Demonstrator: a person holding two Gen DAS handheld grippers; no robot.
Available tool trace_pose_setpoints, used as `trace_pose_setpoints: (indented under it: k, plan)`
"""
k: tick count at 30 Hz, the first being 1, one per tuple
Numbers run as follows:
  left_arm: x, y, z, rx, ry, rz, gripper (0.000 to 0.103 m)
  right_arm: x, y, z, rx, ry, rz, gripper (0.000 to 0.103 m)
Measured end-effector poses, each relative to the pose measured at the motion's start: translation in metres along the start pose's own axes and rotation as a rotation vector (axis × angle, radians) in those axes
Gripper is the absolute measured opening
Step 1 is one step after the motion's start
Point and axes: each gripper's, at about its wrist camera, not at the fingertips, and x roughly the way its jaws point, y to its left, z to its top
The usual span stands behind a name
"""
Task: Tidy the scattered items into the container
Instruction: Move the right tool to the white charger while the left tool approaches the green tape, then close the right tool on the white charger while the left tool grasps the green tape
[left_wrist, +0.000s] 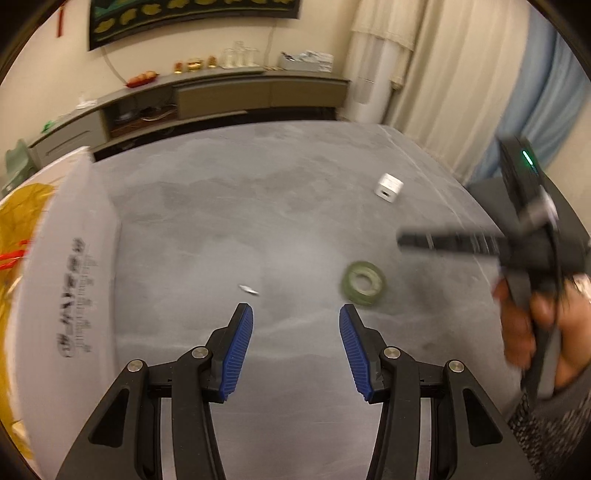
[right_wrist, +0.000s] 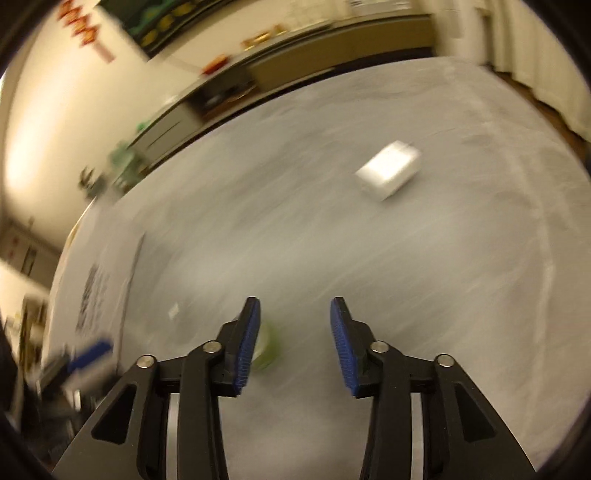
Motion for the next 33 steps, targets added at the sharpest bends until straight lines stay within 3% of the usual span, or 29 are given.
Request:
trace_pose_setpoints:
  k: [3,8,13,19,28,30,32,33]
  plan:
    - [0.007,-0.018,0.000,0.047,0.004,-0.038,0.060,0.000,-0.025,0.024,0.061,-0.036,-0.063,0.050]
    - [0.026,-0.049,0.010,0.142,-0.037,-0.047,0.066,0.010,-0.045,0.049,0.147,-0.044,-0.073,0.053]
    - [0.055,-0.058,0.017,0.151,-0.027,-0.082,0.068,0.024,-0.047,0.064,0.194,-0.062,-0.133,0.056]
    - [0.086,-0.043,0.016,0.088,0.029,-0.062,0.068,0.053,-0.043,0.083,0.151,-0.070,-0.257,0.056]
    - [0.099,-0.051,0.009,0.117,0.019,-0.048,0.074,0.074,-0.030,0.084,0.035,-0.053,-0.289,0.060]
    - [0.099,-0.053,0.008,0.130,0.022,-0.042,0.070,0.074,-0.028,0.081,0.024,-0.054,-0.276,0.057]
    - [0.100,-0.058,0.008,0.153,0.020,-0.029,0.049,0.074,-0.027,0.078,0.010,-0.052,-0.264,0.055]
    - [0.100,-0.058,0.009,0.151,0.026,-0.029,0.049,0.073,-0.027,0.076,0.006,-0.050,-0.258,0.054]
